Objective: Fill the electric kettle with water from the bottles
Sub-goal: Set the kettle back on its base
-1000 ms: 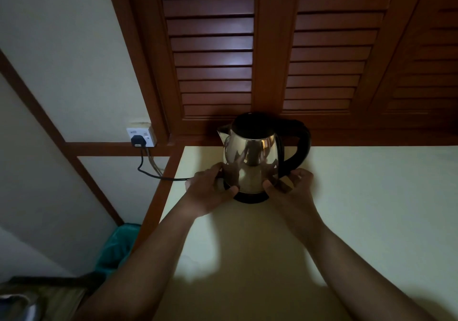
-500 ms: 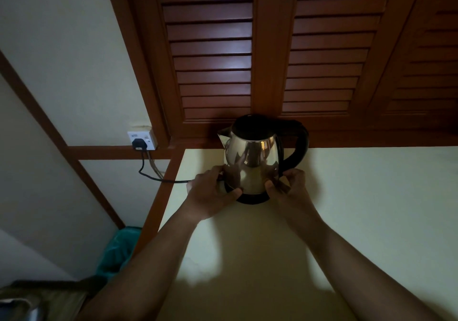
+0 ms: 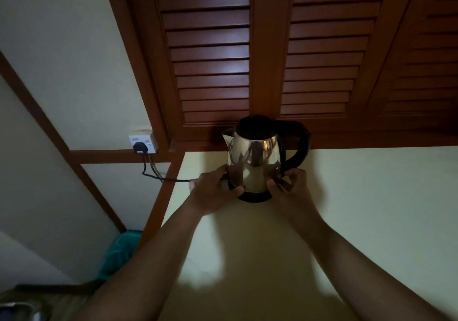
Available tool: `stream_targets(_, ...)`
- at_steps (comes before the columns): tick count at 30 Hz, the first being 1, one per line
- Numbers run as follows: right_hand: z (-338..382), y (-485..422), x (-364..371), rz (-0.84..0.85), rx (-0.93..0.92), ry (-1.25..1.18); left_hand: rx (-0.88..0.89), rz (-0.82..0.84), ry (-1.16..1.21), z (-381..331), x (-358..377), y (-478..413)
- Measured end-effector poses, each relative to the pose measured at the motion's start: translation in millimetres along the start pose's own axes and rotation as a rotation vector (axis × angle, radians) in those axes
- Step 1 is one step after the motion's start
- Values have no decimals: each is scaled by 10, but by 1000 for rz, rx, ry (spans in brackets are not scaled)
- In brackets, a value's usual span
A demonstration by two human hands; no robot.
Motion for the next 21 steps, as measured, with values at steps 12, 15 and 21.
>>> stream_targets(12,-42,0,-96,25,2,40,-32,44,8,-49,103,0)
stream_targets(15,-36,20,-96,21,1,45,-34,78,4,-58,117,4)
stream_targets(21,4,40,-104,27,0,53,-16,109,30,-87,140,38)
Point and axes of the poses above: each hand's wrist, its own y-axis away from the middle knuckle, its own x-axis out of the palm, z = x × y, the point moved 7 cm from there along -y, towards the middle knuckle, and after that the axes turned 2 degrees about y, right-handed, at the moved point
